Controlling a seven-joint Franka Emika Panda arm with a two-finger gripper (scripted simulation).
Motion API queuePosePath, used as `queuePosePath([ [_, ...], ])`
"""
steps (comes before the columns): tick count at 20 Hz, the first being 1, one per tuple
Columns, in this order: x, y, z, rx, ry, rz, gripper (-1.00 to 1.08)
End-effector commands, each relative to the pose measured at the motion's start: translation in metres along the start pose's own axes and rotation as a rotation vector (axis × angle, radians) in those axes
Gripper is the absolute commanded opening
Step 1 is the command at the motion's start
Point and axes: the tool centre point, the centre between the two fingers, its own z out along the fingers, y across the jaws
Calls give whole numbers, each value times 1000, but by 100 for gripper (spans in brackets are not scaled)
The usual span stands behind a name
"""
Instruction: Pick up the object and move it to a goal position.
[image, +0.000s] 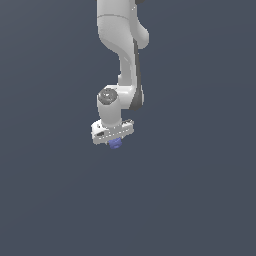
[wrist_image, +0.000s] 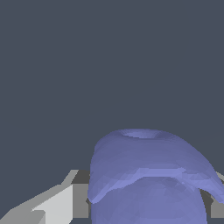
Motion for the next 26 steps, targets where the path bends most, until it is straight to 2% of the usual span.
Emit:
queuePosePath([
  [1,0,0,1,1,-1,-1,-100],
  [10,0,-1,-1,0,0,0,-100],
  [15,4,-11,-12,0,0,0,-100],
  [20,12,-32,-37,0,0,0,-100],
  [26,29,-73,-84,-1,-1,-1,-100],
])
